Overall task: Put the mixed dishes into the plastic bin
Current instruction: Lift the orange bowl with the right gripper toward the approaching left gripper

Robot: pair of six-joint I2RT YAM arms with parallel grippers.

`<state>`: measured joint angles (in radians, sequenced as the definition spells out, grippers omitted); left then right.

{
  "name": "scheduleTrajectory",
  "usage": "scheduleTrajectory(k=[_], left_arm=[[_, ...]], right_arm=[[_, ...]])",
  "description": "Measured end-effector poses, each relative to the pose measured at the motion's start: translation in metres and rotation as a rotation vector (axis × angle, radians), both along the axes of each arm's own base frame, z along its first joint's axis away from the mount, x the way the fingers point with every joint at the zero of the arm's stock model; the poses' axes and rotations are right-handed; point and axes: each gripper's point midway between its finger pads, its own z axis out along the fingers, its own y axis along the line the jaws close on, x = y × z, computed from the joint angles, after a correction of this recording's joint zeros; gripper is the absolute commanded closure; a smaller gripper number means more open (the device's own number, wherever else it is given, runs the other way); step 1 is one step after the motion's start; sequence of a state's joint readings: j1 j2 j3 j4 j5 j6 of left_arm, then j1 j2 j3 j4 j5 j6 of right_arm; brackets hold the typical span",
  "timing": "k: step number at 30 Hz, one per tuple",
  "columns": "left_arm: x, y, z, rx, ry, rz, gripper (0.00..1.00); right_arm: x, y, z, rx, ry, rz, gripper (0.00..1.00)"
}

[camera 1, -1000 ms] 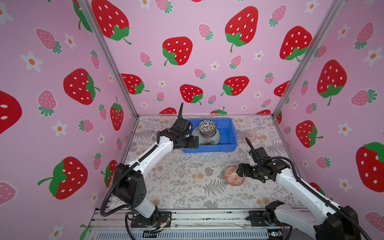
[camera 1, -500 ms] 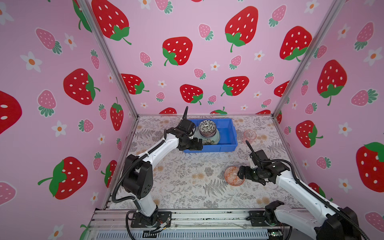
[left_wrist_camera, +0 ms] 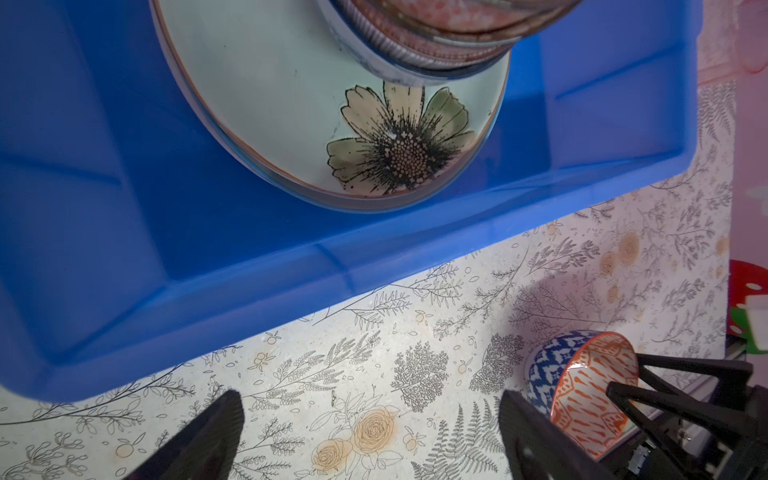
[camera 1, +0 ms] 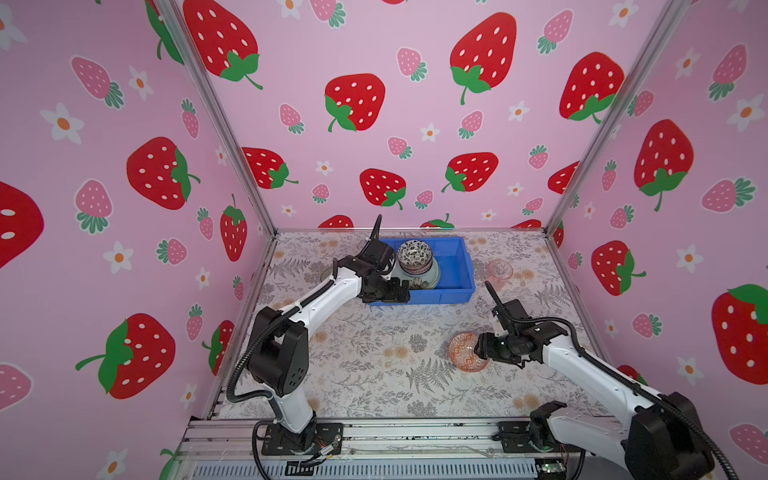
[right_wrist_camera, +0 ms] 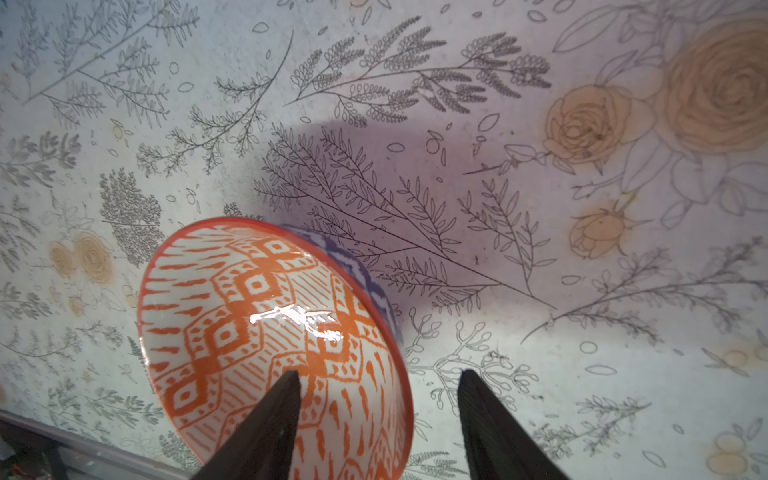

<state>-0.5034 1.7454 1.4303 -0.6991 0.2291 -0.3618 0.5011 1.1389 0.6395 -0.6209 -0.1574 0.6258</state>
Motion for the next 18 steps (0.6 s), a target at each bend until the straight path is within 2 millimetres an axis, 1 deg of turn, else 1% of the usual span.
scheduleTrajectory(k=[5,10,13,18], left_arm=[[-0.003,-0.004,0.004,-0.002,-0.012,-0.011,0.02],[-0.009,-0.011,0.019,-0.015,-0.047,-0.033,0.02],[-0.014,-0.016,0.024,-0.017,-0.063,-0.051,0.02],[-0.024,-0.028,0.025,-0.018,-0.065,-0.086,0.02]], right_arm=[[0.002,0.001,-0.006,-0.007,0.011,0.006,0.54],[0.004,0.002,-0.010,-0.014,0.015,0.019,0.62],[0.003,0.002,-0.013,-0.022,0.024,0.025,0.67],[0.002,0.001,-0.020,-0.041,0.045,0.044,0.77]])
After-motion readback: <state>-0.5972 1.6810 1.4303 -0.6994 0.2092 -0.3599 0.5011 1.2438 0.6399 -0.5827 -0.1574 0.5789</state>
